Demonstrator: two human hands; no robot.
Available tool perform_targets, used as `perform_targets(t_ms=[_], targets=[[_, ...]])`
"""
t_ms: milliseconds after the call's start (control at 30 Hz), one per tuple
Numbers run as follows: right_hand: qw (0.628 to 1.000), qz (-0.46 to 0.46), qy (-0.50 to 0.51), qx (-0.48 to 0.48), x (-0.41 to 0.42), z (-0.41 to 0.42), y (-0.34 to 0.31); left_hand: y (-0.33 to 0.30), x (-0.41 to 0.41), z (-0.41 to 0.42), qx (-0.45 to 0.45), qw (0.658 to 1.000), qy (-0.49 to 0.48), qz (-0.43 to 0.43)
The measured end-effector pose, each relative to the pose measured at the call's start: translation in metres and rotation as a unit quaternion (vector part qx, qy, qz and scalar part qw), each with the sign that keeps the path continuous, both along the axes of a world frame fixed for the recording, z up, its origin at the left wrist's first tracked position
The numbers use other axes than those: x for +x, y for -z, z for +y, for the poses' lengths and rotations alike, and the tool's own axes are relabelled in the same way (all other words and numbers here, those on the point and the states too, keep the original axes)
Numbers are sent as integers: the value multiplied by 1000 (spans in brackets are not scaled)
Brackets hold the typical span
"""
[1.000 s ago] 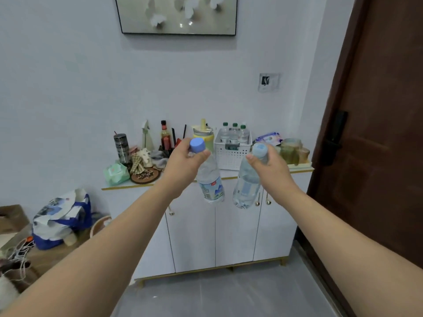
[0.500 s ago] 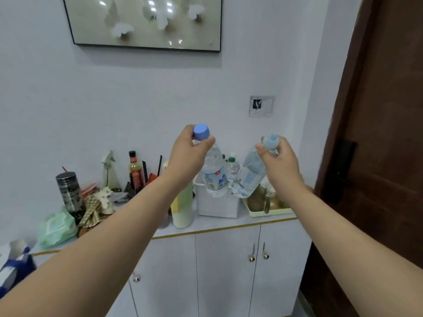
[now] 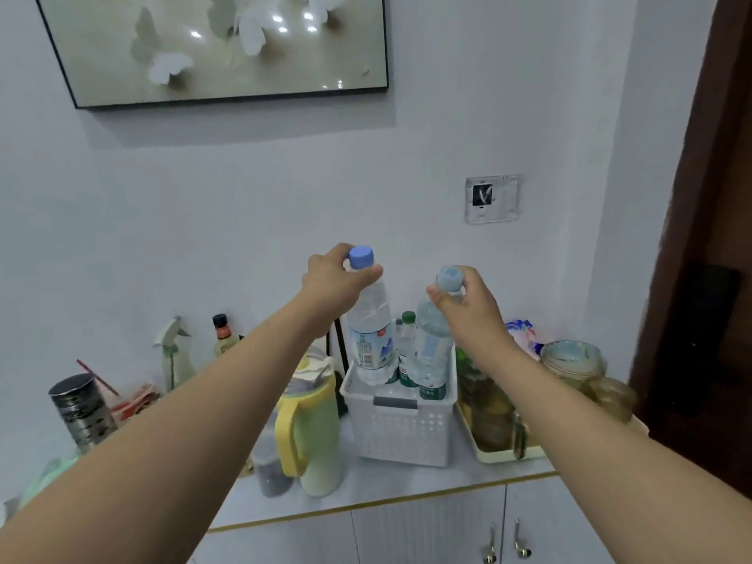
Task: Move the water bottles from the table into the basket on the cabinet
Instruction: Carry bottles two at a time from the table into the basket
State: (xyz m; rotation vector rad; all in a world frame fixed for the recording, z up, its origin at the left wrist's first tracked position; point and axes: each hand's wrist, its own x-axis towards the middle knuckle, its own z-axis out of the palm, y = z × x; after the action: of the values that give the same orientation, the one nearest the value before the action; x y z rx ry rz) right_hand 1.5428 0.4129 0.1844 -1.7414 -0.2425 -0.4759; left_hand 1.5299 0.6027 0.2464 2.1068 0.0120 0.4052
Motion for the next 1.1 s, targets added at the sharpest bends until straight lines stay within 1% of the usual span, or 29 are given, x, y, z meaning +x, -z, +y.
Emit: perform_targets(t_ms=[67, 167, 267, 333, 467, 567, 667, 767, 867, 1100], targets=[[1000, 10, -14, -13, 23, 5, 5, 4, 27, 3, 36, 999, -5, 18], [998, 35, -37, -29, 56, 13, 7, 5, 66, 12, 21, 997, 45, 55], [995, 68, -46, -58, 92, 22, 12, 5, 103, 22, 47, 990, 67, 111], [992, 84, -49, -76, 115, 27, 21, 9, 127, 25, 89, 982, 78, 145], [988, 105, -52, -99, 152, 31, 44, 24, 164, 25, 212, 955, 90, 189], [982, 112, -47, -147, 174, 29, 57, 36, 183, 21, 270, 936, 100, 202], [964, 113, -28, -240, 188, 27, 62, 47, 197, 15, 321, 916, 129, 202], [941, 115, -34, -316, 198, 23, 69, 57, 209, 11, 397, 882, 151, 204], [930, 118, -41, -346, 206, 21, 80, 63, 220, 14, 443, 859, 162, 198], [908, 133, -65, -391, 220, 17, 102, 81, 239, 15, 475, 830, 203, 211]])
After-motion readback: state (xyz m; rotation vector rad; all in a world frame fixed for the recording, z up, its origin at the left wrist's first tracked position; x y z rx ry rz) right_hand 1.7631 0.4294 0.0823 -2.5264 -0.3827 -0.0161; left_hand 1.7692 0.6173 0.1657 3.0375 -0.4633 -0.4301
